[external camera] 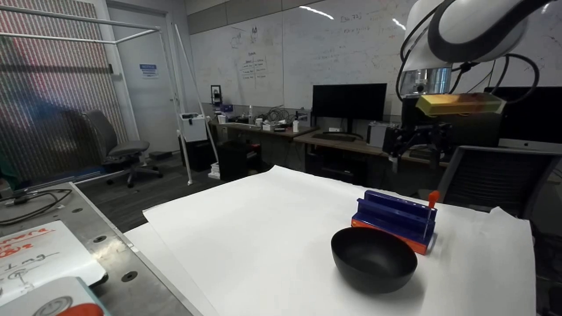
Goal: Pick up the orange object and put it in the bowl
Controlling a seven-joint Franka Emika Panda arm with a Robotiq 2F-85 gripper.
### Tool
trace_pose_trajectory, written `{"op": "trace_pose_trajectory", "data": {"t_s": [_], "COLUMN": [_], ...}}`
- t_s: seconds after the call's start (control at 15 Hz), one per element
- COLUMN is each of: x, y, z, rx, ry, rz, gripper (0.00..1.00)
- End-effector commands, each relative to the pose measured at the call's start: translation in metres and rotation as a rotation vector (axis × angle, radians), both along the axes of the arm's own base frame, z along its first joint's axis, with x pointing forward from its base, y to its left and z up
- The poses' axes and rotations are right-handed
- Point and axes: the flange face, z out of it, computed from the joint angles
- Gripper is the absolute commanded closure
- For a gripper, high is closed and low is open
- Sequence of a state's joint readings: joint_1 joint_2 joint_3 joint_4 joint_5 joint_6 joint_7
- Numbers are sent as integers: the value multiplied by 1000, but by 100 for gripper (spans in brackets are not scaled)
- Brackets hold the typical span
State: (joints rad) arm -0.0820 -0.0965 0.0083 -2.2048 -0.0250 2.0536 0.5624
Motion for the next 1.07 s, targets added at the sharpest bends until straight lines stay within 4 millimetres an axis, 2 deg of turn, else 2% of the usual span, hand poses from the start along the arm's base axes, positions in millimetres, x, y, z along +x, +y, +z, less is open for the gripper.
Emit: {"op": "trace_pose_trajectory", "data": {"t_s": [0.0, 0.27, 0.53, 0.6, 0.67, 0.73, 1.0], "x": [6, 0, 3, 3, 3, 3, 2], "y": [-32, -57, -60, -59, -58, -56, -54], "z": [-13, -46, -71, -78, -82, -85, -85], "rx": [-24, -3, 42, 46, 52, 60, 91], "ry": [96, 166, 195, 211, 220, 228, 236], "rz": [-159, -254, -269, -267, -268, -269, -267], "gripper": [0, 0, 0, 25, 26, 32, 65]}}
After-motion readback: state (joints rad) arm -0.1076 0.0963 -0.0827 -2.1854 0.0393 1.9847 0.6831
